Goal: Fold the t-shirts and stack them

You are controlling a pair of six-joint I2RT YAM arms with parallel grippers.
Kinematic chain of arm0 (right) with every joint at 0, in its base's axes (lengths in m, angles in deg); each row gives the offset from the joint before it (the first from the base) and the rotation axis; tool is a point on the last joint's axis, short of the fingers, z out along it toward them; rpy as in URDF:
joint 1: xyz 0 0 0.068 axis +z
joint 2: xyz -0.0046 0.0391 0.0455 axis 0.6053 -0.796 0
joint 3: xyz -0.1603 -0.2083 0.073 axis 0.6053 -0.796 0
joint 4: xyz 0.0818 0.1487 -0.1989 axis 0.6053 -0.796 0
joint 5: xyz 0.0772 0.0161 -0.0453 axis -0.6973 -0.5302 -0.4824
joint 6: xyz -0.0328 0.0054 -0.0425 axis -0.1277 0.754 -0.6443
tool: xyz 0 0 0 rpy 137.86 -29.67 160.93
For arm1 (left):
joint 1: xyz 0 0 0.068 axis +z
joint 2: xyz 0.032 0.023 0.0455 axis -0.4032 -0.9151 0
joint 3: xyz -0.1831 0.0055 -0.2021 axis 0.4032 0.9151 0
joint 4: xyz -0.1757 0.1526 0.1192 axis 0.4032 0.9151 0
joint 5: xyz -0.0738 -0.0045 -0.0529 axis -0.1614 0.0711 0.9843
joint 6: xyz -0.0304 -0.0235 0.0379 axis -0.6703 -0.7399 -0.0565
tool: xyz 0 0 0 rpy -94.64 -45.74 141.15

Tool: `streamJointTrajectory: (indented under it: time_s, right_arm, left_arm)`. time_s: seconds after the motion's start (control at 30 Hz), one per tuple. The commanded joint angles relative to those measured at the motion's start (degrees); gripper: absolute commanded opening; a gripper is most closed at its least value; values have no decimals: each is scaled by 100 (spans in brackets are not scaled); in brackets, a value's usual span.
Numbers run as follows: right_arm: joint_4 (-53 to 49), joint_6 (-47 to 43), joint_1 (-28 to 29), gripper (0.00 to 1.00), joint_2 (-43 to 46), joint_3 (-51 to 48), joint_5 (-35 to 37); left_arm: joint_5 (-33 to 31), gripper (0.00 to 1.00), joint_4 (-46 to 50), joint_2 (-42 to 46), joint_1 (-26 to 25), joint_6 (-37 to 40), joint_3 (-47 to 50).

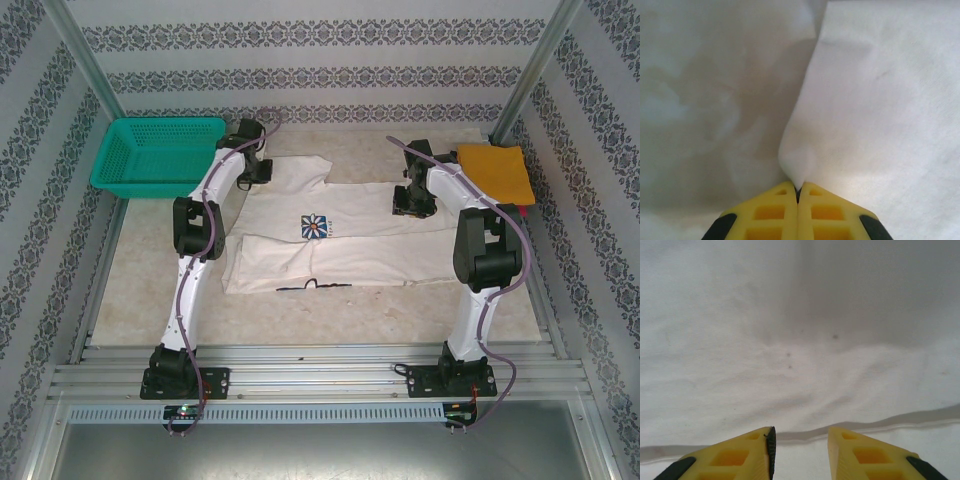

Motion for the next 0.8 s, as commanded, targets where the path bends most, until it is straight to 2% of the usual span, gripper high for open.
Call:
streamJointTrajectory:
  time_s: [0.0, 0.23, 0.4, 0.53, 0.77]
  right_arm:
    - [130, 139, -47, 33, 118, -92, -90]
    - [681, 713, -643, 37, 1, 264, 143]
    - [559, 1210, -1111, 36, -832, 1405, 509]
    - [108, 1335, -1204, 33, -1620, 2592, 806]
    - [-501, 1489, -1224, 33, -2685, 4145, 719]
  left_arm:
    - [16, 0, 239, -48, -67, 9, -30]
    - [121, 0, -88, 208, -68, 103, 196]
    - [166, 0, -218, 330, -67, 167, 357]
    - [187, 0, -224, 331, -76, 183, 421]
    - [81, 0, -334, 474, -49, 229, 695]
